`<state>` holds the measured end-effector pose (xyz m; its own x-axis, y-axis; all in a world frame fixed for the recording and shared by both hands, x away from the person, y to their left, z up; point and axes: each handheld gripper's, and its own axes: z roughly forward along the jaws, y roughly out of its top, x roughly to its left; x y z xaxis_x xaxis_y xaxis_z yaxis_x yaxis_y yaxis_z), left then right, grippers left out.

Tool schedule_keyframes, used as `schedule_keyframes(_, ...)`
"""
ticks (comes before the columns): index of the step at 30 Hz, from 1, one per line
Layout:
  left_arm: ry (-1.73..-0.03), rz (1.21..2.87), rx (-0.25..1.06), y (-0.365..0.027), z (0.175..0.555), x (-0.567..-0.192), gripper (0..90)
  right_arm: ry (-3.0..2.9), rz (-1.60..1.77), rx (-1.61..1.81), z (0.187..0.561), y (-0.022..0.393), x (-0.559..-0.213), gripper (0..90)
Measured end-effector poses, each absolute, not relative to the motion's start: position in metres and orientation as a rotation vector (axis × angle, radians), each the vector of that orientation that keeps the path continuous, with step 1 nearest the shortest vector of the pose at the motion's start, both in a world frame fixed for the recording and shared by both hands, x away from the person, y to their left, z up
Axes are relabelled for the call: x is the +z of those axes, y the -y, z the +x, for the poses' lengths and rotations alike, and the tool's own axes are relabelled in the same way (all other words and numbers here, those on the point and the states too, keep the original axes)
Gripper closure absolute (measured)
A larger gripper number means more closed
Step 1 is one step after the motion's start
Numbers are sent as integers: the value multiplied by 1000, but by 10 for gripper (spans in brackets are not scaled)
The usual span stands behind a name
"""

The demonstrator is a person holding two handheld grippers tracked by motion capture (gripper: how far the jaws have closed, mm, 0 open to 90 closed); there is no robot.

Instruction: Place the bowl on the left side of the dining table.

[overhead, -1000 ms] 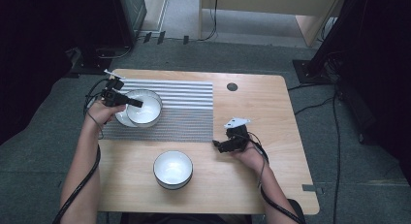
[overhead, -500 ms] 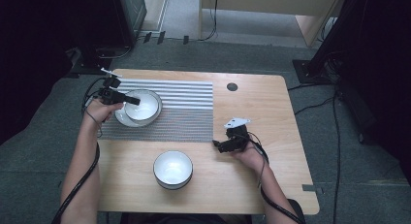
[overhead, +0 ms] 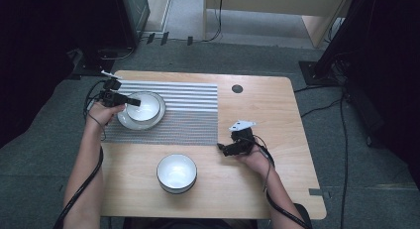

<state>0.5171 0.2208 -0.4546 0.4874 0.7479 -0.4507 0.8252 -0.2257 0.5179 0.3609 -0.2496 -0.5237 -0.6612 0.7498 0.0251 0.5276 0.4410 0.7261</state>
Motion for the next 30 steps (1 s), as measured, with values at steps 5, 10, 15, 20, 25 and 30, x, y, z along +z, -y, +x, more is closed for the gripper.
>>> schedule_keyframes(5, -1319, 2002, -122, -225, 518, -460, 770, -2396, 1099, 1047, 361, 250, -524, 69)
schedule_keyframes(10, -1338, 2004, -116, -229, 519, -464, 768, -2396, 1099, 1047, 361, 250, -524, 69)
schedule_keyframes(15, -1340, 1993, -110, -232, 519, -466, 770, -2396, 1099, 1047, 361, 250, -524, 69)
schedule_keyframes(20, -1352, 1991, -89, -234, 519, -466, 777, -2396, 1099, 1047, 361, 250, -524, 69)
schedule_keyframes(25, -1368, 1972, -70, -241, 518, -468, 782, -2396, 1097, 1047, 361, 250, -524, 70)
schedule_keyframes(30, -1374, 1963, -68, -242, 518, -470, 783, -2396, 1099, 1047, 361, 250, -524, 69)
